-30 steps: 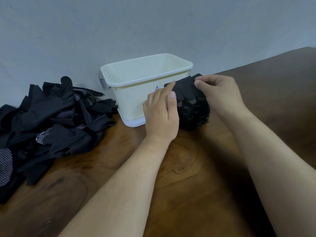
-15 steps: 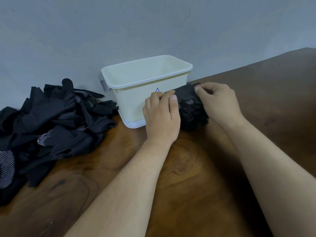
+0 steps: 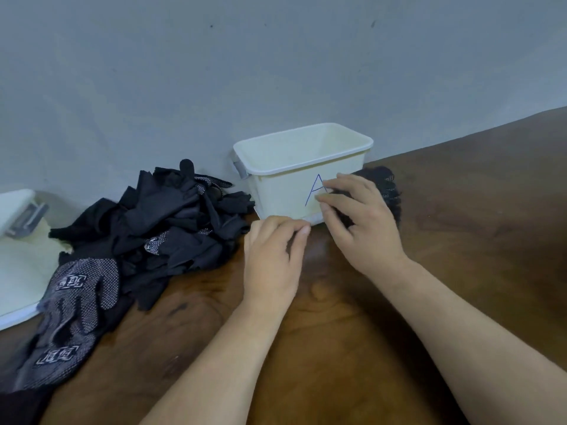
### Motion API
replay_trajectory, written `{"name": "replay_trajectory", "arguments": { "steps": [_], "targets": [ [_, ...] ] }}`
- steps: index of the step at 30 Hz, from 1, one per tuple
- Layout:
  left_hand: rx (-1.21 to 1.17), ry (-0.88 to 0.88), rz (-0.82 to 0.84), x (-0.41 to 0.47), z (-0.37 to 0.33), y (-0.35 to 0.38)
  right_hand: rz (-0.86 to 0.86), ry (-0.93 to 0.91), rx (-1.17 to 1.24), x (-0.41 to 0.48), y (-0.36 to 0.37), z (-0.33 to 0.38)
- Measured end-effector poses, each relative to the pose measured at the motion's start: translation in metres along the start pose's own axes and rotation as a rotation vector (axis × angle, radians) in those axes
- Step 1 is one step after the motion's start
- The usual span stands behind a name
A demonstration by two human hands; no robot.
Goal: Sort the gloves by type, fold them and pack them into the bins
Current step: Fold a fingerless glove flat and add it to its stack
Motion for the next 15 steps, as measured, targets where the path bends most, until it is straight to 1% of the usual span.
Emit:
{"name": "replay_trajectory", "arguments": {
  "steps": [5, 8, 12, 15],
  "targets": [
    [0.119, -0.035, 0.034, -0.05, 0.053, -0.087, 0.117, -0.031, 0.12, -0.019, 0.047, 0.066],
    [0.151, -0.11, 0.053, -0.081, 0.089, -0.14, 0.199, -0.028, 0.177, -0.032, 0.068, 0.097],
    [0.153, -0.221, 0.085, -0.111, 0.125, -0.194, 0.329, -0.006, 0.154, -0.043, 0.102, 0.123],
    [0.172, -0.285, 0.126, -0.122, 0.148, -0.213, 0.422, 0.02, 0.098, -0.05, 0.131, 0.132]
  ]
}}
Point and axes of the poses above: each hand's wrist, its own x-axis towards the middle knuckle, its own y-axis out of the palm, z = x × y, the point moved 5 cm from there along x, towards the middle knuckle, and after that the axes turned 11 degrees about x, right-handed, at the moved point
